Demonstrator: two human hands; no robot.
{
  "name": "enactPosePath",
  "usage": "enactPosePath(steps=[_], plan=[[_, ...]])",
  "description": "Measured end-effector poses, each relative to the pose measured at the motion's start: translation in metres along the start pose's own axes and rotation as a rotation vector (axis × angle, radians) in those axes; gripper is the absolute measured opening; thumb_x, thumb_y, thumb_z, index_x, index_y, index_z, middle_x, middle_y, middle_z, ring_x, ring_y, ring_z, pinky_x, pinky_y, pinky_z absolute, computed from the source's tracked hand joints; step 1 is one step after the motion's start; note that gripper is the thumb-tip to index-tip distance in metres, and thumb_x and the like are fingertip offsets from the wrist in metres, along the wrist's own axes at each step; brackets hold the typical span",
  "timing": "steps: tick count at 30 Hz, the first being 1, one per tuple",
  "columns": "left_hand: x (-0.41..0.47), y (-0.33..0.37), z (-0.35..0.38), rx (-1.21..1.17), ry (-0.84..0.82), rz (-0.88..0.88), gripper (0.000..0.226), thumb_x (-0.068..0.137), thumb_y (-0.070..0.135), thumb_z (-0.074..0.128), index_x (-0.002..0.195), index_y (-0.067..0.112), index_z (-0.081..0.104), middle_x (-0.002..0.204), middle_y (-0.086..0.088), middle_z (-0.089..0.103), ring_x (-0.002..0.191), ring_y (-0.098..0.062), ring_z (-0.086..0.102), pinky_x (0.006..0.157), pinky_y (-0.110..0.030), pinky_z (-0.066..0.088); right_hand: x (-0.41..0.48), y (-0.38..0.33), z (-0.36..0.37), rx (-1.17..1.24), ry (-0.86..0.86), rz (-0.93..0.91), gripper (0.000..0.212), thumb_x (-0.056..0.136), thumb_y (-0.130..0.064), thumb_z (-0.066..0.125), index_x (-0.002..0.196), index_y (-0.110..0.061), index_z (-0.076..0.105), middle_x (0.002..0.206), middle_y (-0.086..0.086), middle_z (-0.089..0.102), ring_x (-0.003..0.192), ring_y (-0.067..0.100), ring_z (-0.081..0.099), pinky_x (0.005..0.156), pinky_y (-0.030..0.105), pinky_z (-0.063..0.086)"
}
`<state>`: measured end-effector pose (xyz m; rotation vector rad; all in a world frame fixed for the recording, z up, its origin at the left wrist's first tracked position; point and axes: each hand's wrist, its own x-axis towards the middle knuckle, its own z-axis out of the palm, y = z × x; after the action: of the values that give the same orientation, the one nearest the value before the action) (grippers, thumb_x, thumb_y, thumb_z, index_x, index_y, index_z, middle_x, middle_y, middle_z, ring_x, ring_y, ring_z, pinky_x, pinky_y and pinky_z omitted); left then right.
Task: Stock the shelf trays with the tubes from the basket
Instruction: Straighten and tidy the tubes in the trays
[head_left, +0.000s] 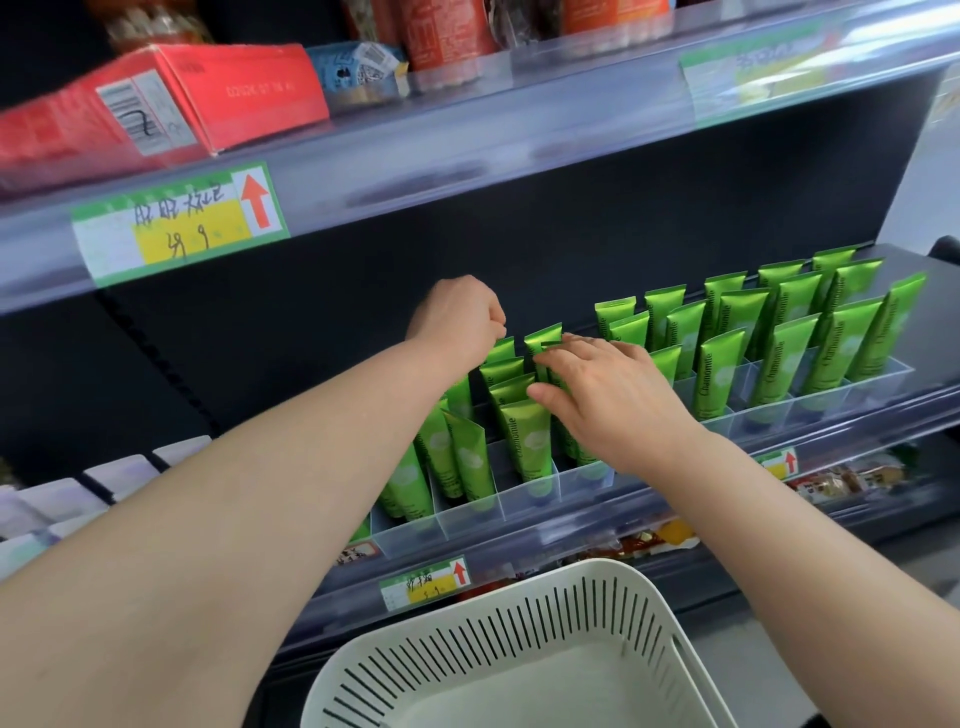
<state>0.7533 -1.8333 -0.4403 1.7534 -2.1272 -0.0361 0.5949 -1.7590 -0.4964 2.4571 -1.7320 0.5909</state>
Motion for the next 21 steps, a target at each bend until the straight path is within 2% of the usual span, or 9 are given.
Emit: enactPosePath(steps=[6, 8, 11, 16, 21], plan=[[0.006, 0.017, 0.006, -0.028, -0.046, 0.062, 0.010, 0.086, 0.020, 0.069, 0.089, 0.016, 0.077, 0.099, 0.002, 0.072, 0.095, -0.020, 0.064, 0.085, -0.033, 0.053, -0.006, 0.012, -0.007, -0.063, 0.037, 0.060, 0.052, 0.096, -0.052, 0.034, 0.130, -0.018, 0.054, 0.135, 0.000, 0.055, 0.135, 0.018, 0.039, 0.106, 0.043, 0.031], [0.010, 0.022, 0.013, -0.001, -0.062, 0.067, 0.011, 0.086, 0.021, 0.070, 0.093, 0.016, 0.076, 0.100, 0.000, 0.071, 0.096, -0.022, 0.065, 0.085, -0.035, 0.053, -0.009, 0.017, -0.008, -0.076, 0.042, 0.069, 0.053, 0.096, -0.053, 0.035, 0.129, -0.017, 0.055, 0.136, 0.000, 0.054, 0.135, 0.018, 0.039, 0.106, 0.045, 0.032], [0.018, 0.025, 0.020, 0.012, -0.084, 0.055, 0.016, 0.085, 0.020, 0.071, 0.100, 0.022, 0.075, 0.105, 0.002, 0.071, 0.100, -0.021, 0.064, 0.084, -0.030, 0.051, -0.014, 0.024, -0.007, -0.064, 0.035, 0.064, 0.053, 0.096, -0.053, 0.037, 0.131, -0.016, 0.054, 0.136, 0.001, 0.055, 0.135, 0.018, 0.040, 0.106, 0.045, 0.032], [0.026, 0.031, 0.028, 0.073, -0.074, 0.022, 0.015, 0.085, 0.013, 0.065, 0.085, 0.024, 0.076, 0.098, 0.003, 0.072, 0.094, -0.023, 0.066, 0.072, -0.028, 0.049, -0.016, 0.028, -0.005, -0.035, 0.043, 0.034, 0.053, 0.097, -0.051, 0.037, 0.133, -0.016, 0.052, 0.137, -0.001, 0.054, 0.137, 0.017, 0.037, 0.108, 0.045, 0.030], [0.027, 0.035, 0.037, 0.113, -0.020, 0.012, 0.017, 0.085, 0.013, 0.062, 0.082, 0.023, 0.075, 0.093, 0.002, 0.071, 0.087, -0.024, 0.066, 0.067, -0.029, 0.050, -0.015, 0.030, -0.004, -0.034, 0.053, 0.026, 0.053, 0.097, -0.051, 0.037, 0.132, -0.016, 0.054, 0.135, 0.000, 0.056, 0.137, 0.017, 0.038, 0.108, 0.046, 0.032]])
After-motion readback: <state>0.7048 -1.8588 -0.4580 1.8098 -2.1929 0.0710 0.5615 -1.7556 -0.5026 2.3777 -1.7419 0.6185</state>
